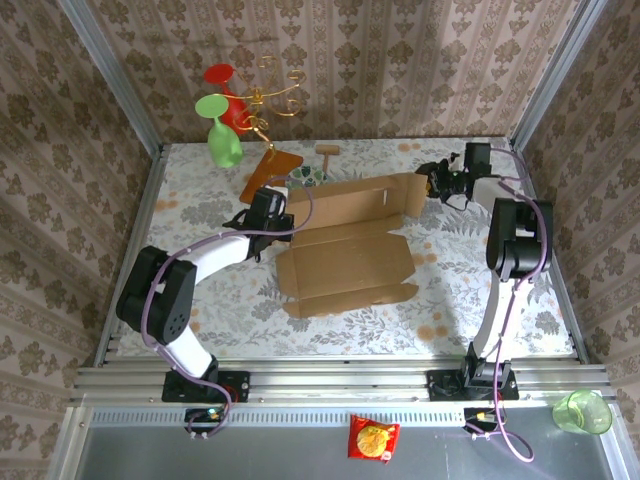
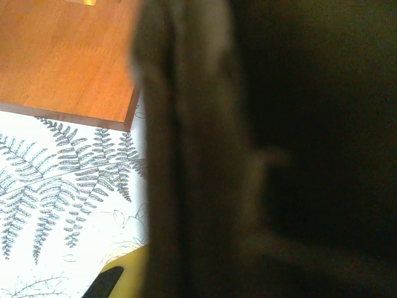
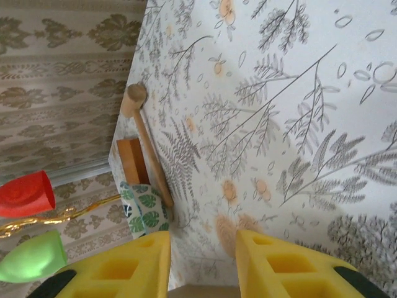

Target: Fold the paper box

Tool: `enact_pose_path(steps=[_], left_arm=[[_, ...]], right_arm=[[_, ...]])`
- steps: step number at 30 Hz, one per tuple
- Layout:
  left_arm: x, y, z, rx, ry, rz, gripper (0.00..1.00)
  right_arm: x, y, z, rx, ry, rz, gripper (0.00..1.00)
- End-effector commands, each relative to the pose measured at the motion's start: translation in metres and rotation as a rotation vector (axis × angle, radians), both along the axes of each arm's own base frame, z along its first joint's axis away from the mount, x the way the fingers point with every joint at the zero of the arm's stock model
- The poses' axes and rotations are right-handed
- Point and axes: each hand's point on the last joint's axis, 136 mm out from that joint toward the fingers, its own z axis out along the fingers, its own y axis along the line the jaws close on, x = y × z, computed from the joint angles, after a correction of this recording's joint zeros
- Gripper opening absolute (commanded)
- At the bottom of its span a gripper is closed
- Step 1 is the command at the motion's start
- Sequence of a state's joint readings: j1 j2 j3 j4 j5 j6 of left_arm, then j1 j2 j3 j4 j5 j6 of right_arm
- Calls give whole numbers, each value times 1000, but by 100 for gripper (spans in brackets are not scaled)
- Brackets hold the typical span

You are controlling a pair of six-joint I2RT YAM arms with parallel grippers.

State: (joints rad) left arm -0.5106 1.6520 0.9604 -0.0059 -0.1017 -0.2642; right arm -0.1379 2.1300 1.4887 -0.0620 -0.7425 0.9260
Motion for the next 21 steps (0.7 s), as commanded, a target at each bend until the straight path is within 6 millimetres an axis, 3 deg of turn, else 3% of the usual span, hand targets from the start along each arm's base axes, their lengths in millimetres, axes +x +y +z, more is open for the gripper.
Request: enact_pose_path(steps=[1, 7, 21], left_arm=[[-3, 0, 8, 30, -35, -27, 0], [-1, -4, 7, 24, -39, -19, 0], [2, 2, 4, -7, -50, 84, 0]], right_arm=[[-1, 14, -9, 52, 42, 50, 35], [-11, 38, -10, 76, 37, 110, 35], [-64, 40, -18, 27, 41, 117, 32]])
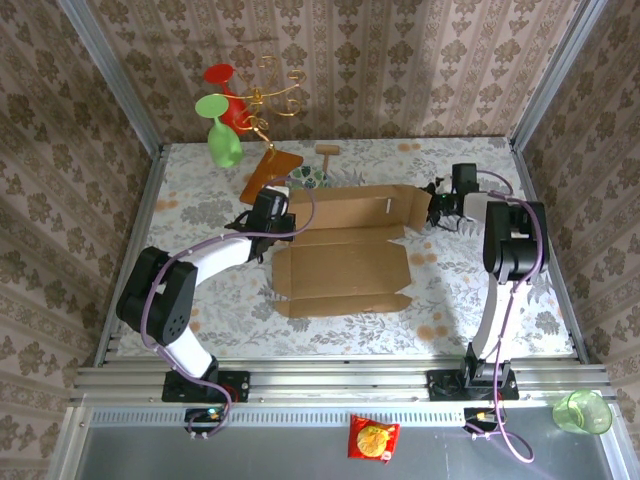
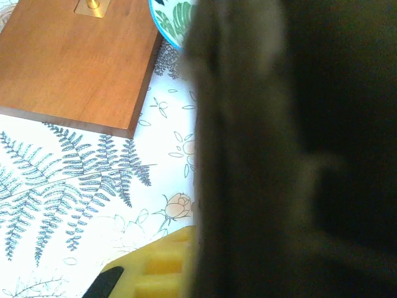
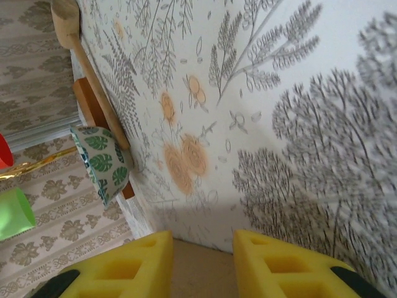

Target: Fold the paper box

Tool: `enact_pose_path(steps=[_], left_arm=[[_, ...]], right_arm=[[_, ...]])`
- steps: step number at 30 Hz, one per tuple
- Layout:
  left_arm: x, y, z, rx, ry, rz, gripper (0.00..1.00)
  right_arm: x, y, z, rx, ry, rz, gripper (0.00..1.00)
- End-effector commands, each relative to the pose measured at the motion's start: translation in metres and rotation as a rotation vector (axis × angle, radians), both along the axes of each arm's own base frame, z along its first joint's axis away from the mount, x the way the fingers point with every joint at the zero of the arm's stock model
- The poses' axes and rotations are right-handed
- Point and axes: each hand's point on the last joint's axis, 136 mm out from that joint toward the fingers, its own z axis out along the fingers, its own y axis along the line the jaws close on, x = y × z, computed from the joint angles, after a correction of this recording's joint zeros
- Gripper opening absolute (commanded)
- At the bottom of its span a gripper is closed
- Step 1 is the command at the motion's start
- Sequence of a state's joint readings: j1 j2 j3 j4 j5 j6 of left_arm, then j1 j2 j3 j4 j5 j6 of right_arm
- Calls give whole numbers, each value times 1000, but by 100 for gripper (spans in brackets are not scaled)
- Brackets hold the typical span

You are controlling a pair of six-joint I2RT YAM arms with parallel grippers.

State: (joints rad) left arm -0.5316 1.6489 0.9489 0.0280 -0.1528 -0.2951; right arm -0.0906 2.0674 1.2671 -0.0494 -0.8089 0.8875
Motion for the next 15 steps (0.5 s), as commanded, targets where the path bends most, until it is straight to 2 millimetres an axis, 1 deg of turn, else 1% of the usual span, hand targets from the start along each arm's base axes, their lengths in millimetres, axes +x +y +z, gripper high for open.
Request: enact_pose_path(steps=[1, 5, 9, 15], left_arm=[[0, 2, 1, -9, -18, 45, 0], [-2, -1, -3, -19, -9, 53, 0], [-3, -1, -3, -44, -11, 73, 0], [-6, -3, -1, -81, -18, 85, 0]], right_arm=[[-5, 1, 21, -7, -74, -4, 32], [-11, 8, 20, 22, -77, -32, 31], [-18, 12, 17, 55, -64, -67, 31], [-23, 14, 20, 137, -67, -147, 32]])
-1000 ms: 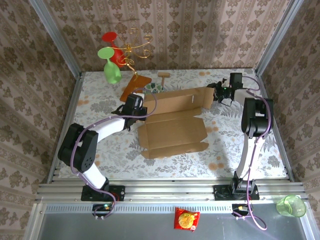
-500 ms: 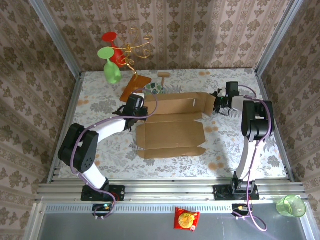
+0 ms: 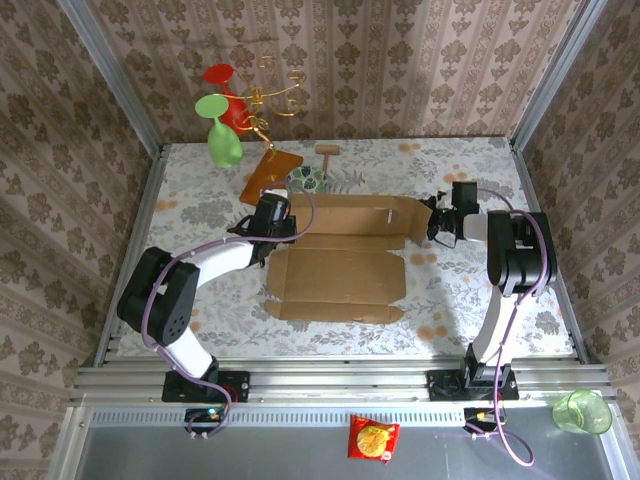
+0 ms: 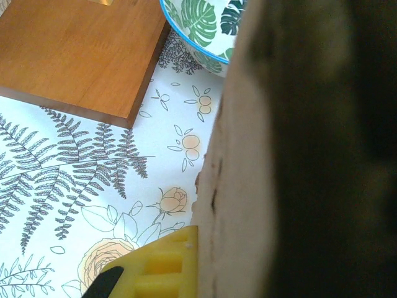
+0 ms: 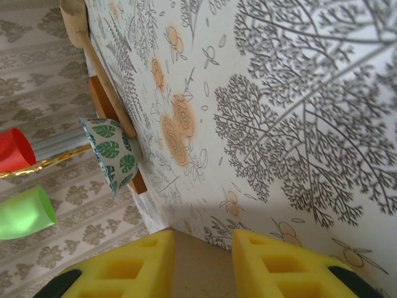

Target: Fold the paper box

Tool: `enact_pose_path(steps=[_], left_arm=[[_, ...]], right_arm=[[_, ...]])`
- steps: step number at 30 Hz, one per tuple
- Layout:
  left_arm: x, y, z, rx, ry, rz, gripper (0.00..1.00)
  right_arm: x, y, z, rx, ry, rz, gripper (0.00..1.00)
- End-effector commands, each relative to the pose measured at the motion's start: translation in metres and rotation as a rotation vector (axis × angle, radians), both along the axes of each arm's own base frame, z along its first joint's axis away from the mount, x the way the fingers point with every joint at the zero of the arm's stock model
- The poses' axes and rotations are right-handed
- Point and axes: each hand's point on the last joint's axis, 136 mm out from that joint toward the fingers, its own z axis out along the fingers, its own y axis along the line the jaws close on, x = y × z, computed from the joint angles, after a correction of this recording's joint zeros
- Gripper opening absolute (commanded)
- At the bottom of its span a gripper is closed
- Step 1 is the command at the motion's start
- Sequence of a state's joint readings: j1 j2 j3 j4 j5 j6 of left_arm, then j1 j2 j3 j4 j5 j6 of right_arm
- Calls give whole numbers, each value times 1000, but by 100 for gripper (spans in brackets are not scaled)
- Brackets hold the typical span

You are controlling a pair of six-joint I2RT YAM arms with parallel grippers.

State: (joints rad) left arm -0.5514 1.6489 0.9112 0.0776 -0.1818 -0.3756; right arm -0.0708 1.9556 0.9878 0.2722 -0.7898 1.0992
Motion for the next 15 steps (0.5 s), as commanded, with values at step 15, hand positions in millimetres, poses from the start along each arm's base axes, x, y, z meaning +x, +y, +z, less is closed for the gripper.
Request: enact_pose_path(steps=[15], left_arm=[[-3, -4, 8, -45, -21, 32, 0]], right_arm=[[-18, 10, 11, 76, 42, -104, 52]])
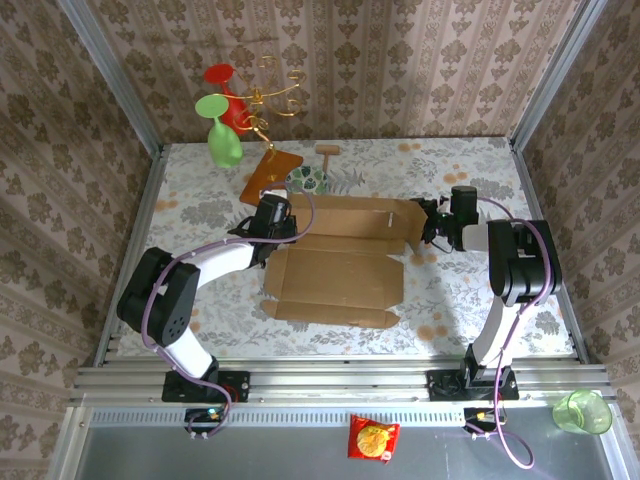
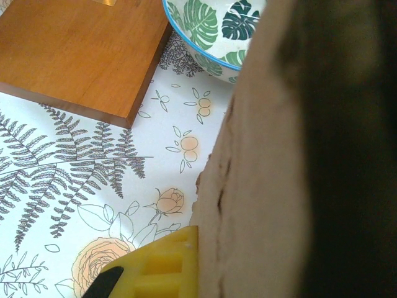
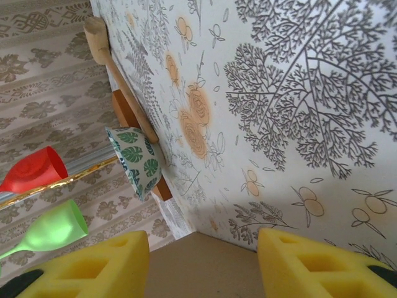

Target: Fold the paper box

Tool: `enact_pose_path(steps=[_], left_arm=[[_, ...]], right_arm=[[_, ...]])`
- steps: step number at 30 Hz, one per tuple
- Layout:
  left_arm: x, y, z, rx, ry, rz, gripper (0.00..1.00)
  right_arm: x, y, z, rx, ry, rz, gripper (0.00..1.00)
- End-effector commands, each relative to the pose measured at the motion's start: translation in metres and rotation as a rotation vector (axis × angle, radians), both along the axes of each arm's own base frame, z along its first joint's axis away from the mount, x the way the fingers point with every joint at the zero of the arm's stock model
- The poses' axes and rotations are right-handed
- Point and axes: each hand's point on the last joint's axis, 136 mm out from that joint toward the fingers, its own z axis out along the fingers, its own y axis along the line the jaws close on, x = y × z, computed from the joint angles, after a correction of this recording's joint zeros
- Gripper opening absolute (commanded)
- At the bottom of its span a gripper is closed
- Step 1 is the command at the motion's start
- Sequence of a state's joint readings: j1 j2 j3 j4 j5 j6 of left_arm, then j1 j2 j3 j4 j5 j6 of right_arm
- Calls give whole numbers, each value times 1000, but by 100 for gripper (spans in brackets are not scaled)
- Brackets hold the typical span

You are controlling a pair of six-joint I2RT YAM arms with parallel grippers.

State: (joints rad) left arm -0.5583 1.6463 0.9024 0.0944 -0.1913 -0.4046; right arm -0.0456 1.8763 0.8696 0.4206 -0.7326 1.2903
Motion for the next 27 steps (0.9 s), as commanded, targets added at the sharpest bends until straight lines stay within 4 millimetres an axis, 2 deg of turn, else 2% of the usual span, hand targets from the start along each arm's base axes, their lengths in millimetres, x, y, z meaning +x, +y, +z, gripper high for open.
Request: enact_pose_path(steps=[1, 8, 14, 20, 27], left_arm=[[-2, -3, 7, -28, -15, 13, 0], [-1, -6, 8, -55, -22, 11, 0], [1, -10, 11, -77, -30, 7, 0], [4, -11, 14, -99, -32, 14, 0], [5, -11, 17, -118, -35, 22, 0]], right_arm=[[-10, 6, -2, 9, 29, 5, 53], [-15, 13, -7, 42, 47, -23, 53], [0, 23, 1, 160, 13, -125, 54], [12, 29, 12, 182, 10, -144, 56], [3, 27, 4, 134, 41, -154, 56]])
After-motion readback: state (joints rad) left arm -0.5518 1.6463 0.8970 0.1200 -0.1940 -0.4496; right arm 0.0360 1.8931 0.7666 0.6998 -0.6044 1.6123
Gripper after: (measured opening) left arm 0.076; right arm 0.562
